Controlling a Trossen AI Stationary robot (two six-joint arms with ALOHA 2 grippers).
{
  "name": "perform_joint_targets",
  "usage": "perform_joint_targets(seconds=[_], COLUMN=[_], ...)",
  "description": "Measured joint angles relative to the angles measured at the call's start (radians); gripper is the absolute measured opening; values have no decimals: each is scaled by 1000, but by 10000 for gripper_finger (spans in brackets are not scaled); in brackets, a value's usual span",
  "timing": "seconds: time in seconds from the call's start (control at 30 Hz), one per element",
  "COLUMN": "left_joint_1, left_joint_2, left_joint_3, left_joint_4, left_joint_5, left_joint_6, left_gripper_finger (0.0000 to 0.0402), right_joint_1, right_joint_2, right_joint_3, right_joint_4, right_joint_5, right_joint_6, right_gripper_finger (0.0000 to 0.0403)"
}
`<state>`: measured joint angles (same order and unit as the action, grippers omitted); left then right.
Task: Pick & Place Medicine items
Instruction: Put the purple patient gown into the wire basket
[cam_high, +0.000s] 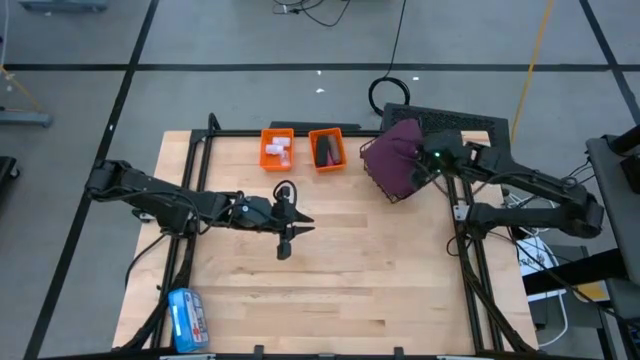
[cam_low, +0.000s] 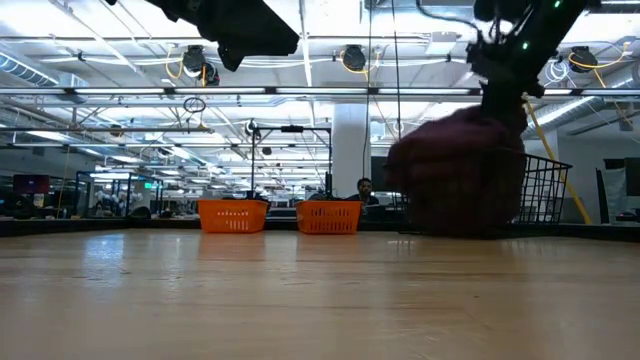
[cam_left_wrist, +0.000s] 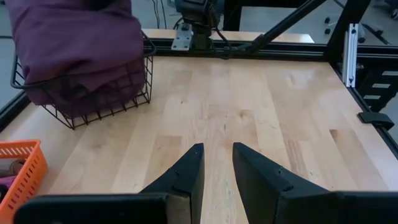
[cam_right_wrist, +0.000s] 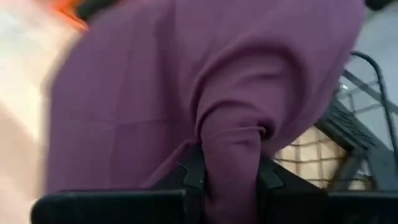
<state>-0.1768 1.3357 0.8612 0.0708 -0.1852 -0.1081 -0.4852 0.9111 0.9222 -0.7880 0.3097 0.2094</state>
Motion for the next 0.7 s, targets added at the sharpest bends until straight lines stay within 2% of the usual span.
perform_joint_targets(seconds=[0.23,0.43,0.57,0.7], left_joint_1=[0,0,0,0], left_joint_2=[0,0,0,0], left_joint_3=[0,0,0,0], left_joint_4=[0,0,0,0], left_joint_5=[0,0,0,0], left_joint_6=[-1,-4,-6,-2], left_gripper_finger=[93,93,93,93], right_joint_1=[-47,-62,-64,-64], right_joint_2=[92,149,157,151], right_joint_3=[-97,-153,-166,-166], right_joint_4=[59,98,122,136], right_joint_5=[189,345,316,268], right_joint_6=[-64,-64,-70,-67], right_gripper_finger=[43,66,107,171])
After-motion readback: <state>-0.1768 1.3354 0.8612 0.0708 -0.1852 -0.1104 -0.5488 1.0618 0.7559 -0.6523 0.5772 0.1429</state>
